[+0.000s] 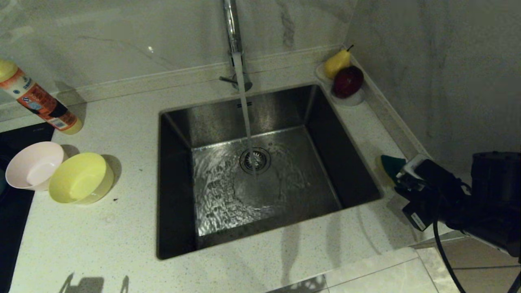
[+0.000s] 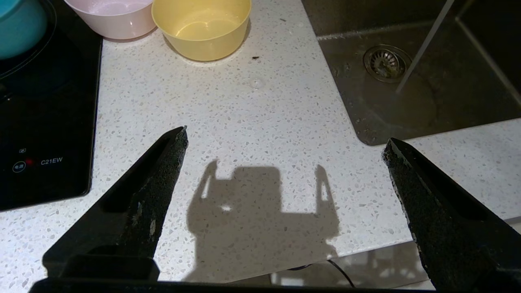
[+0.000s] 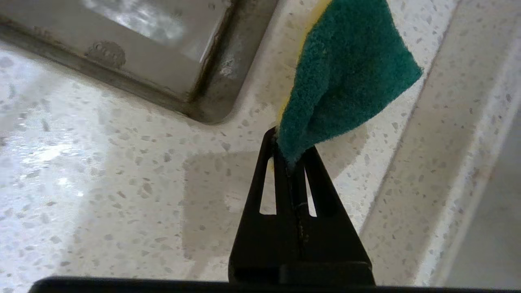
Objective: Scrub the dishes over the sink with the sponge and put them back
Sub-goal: Put down the sponge
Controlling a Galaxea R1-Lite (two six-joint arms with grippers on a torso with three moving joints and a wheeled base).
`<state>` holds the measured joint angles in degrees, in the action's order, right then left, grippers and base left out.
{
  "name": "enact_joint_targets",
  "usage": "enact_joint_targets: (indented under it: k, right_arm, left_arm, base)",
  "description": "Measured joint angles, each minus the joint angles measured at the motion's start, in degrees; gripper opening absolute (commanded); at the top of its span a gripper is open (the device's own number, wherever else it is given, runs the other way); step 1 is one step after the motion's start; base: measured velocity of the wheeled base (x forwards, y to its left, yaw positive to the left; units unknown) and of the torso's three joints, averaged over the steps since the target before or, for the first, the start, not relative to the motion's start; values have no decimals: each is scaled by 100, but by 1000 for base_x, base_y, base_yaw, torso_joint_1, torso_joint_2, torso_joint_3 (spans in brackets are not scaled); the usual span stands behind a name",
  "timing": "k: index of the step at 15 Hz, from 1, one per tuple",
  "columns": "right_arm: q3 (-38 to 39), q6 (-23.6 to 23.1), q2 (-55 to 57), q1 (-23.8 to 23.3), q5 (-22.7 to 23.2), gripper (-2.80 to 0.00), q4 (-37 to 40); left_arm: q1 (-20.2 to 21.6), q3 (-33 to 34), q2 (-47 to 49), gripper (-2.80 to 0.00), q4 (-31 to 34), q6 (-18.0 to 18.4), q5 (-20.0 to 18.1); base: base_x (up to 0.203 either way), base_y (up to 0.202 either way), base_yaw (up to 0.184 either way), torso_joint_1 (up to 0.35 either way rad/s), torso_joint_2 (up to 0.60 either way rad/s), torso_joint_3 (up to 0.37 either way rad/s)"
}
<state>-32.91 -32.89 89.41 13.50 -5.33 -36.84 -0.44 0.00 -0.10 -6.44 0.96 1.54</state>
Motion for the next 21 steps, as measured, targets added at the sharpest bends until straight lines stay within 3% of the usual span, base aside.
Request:
enact_joint_targets:
  k: [6,7,21]
  right_arm:
    - [95,13,4,-11,2,-280,-4]
    - [106,15,12,-11,0,0,-2]
    - [122,37,-10,7,2,0,35]
  left_arm:
    - [-2,0,0,0,-6,2,2]
    - [0,0,0,0,-9,0,2]
    - [0,0,0,0,-1,-2,2]
  base:
    - [0,0,0,0,0,0]
    - [0,0,0,0,0,0]
    - [0,0,0,0,0,0]
